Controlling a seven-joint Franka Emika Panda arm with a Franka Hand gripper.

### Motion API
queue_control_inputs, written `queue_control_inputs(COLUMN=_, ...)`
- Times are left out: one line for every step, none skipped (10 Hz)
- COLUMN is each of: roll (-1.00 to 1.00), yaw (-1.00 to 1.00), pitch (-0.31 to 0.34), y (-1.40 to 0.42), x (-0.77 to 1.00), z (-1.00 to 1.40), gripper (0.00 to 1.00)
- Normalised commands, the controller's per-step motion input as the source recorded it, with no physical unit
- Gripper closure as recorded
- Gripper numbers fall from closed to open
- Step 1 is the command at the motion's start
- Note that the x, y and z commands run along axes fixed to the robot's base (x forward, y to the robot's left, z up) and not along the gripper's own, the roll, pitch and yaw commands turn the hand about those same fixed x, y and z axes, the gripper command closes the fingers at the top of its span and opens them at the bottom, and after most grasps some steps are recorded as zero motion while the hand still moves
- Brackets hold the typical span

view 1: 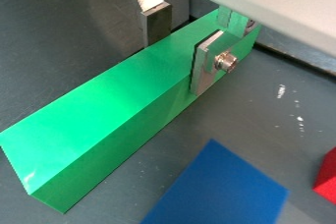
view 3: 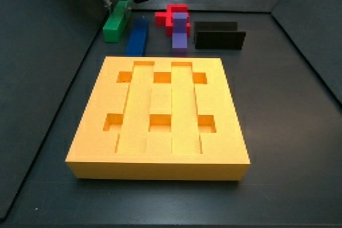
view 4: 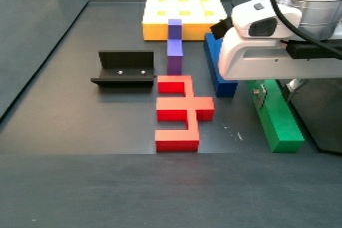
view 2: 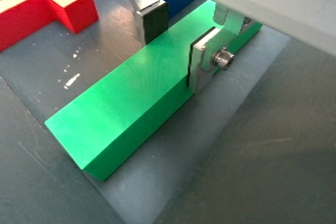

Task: Pick up the green object. Move up. Move to above the board. Insert the green object.
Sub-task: Pick up the green object, then move up.

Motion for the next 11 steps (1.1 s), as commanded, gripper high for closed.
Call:
queue_control_inputs(roll=0.00, yaw=0.00, pitch=0.000, y=0.00, x=0.00, z=0.00, gripper=1.00)
queue_control_inputs(roll=0.00, yaw=0.00, pitch=0.000, y=0.00, x=0.00, z=0.00, gripper=1.00)
queue_control_inputs(roll=0.00, yaw=0.00, pitch=0.000, y=0.00, x=0.00, z=0.00, gripper=1.00)
queue_control_inputs(roll=0.00, yaw=0.00, pitch=0.000, y=0.00, x=0.00, z=0.00, gripper=1.00)
queue_control_inputs(roll=0.00, yaw=0.00, pitch=0.000, y=0.00, x=0.00, z=0.00, gripper=1.00)
queue_control_inputs(roll=0.00, yaw=0.00, pitch=0.000, y=0.00, x=0.00, z=0.00, gripper=1.00)
queue_control_inputs(roll=0.00, yaw=0.00, pitch=0.000, y=0.00, x=0.00, z=0.00, gripper=1.00)
queue_control_inputs(roll=0.00, yaw=0.00, pitch=0.000, y=0.00, x=0.00, z=0.83, gripper=1.00)
queue_control_inputs(roll=-0.01, yaw=-0.01, pitch=0.002, y=-0.06, x=-0.01, z=0.83, gripper=1.00)
queue_control_inputs(roll=0.00, yaw=-0.01, pitch=0.055, y=-0.07, x=-0.07, z=0.69, gripper=1.00)
queue_control_inputs(roll=0.09, yaw=0.00, pitch=0.067, y=-0.02, x=-0.05, z=0.35, gripper=1.00)
